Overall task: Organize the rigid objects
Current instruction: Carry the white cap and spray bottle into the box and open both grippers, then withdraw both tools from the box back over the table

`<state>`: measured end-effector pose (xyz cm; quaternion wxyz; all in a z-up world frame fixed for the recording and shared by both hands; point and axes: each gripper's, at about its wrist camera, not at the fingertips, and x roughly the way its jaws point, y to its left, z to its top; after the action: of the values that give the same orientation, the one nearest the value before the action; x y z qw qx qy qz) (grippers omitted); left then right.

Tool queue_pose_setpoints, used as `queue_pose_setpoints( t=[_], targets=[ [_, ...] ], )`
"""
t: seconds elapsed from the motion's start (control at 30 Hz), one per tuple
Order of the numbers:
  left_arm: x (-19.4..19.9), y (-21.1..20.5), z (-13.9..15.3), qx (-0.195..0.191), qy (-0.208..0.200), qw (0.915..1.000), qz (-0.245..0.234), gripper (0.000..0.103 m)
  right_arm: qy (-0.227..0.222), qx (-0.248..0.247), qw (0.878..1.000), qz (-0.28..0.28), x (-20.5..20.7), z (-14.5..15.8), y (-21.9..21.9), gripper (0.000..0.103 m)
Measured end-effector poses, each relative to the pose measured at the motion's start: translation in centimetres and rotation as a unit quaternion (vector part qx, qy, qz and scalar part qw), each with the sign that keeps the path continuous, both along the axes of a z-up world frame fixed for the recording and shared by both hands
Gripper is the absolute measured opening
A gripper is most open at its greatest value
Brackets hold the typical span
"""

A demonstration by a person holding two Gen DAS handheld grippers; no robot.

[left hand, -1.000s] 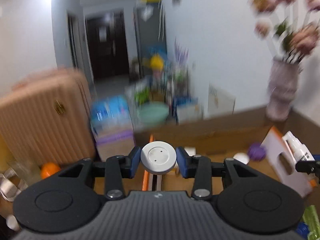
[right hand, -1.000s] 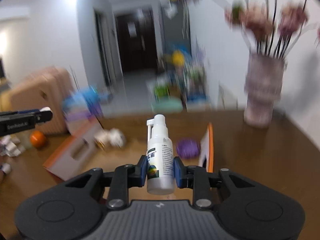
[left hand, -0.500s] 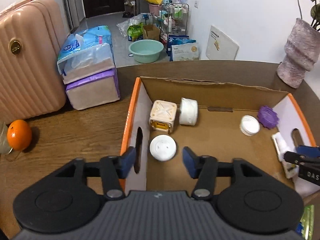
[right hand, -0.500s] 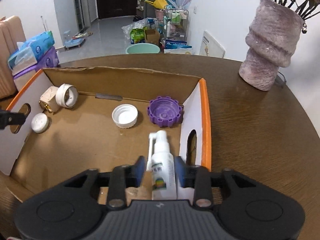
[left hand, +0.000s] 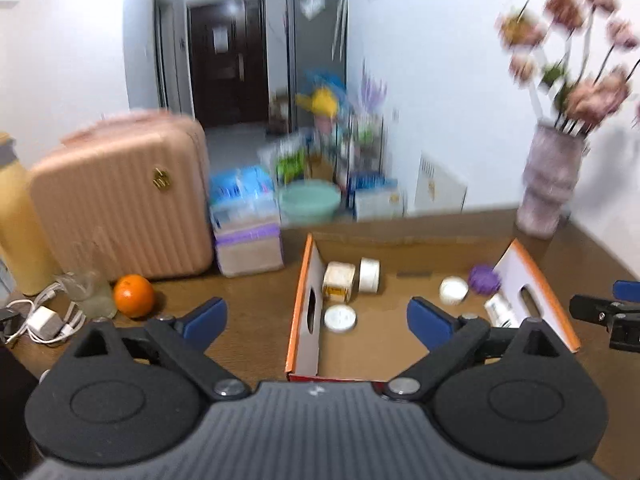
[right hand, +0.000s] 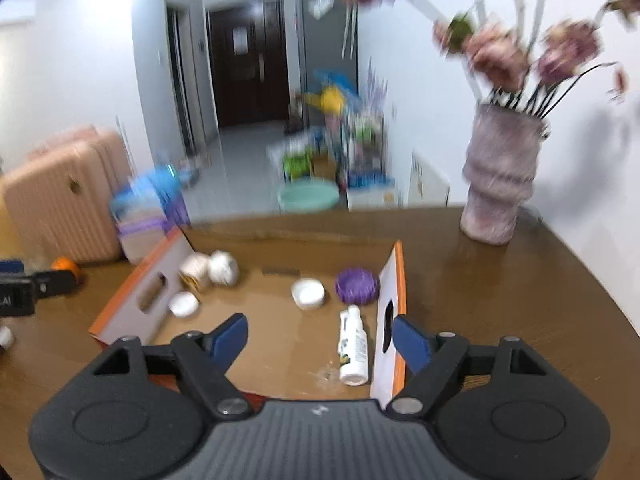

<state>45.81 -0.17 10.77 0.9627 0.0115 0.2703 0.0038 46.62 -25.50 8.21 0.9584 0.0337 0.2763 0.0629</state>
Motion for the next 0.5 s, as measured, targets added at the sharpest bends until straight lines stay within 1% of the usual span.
queue_pose_setpoints(
  t=[0.07, 0.13, 0.17, 0.23, 0.33, 0.5],
  targets=[
    [-3.4, 0.2, 0.3, -0.005, -0.047, 0.9989, 0.000, 0.101, -0.042, 0.017, 0.999, -0.003, -3.0, 0.3, -0.3, 0.081],
    [-6.9, 0.3, 0.4, -0.010, -0.096, 0.9953, -0.003, 0.101, -0.086, 0.030, 0.996, -0.005, -6.2, 0.3, -0.5, 0.082],
    [-8.5, 0.3, 0.4, -0.015, -0.118, 0.9929, -0.002, 0.102, -0.109, 0.031, 0.994, -0.007, -7.7, 0.3, -0.4, 0.083],
    [-11.3, 0.5, 0.2, -0.024, -0.147, 0.9889, -0.002, 0.103, -0.149, 0.022, 0.989, -0.005, -10.5, 0.0, -0.2, 0.086],
    [-15.0, 0.5, -0.2, -0.032, -0.181, 0.9830, -0.008, 0.103, -0.189, 0.010, 0.982, -0.011, -13.8, -0.7, 0.2, 0.091],
    [-20.2, 0.5, -1.5, -0.028, -0.205, 0.9784, -0.002, 0.103, -0.213, 0.000, 0.977, -0.003, -18.5, -2.2, 0.7, 0.092]
  ],
)
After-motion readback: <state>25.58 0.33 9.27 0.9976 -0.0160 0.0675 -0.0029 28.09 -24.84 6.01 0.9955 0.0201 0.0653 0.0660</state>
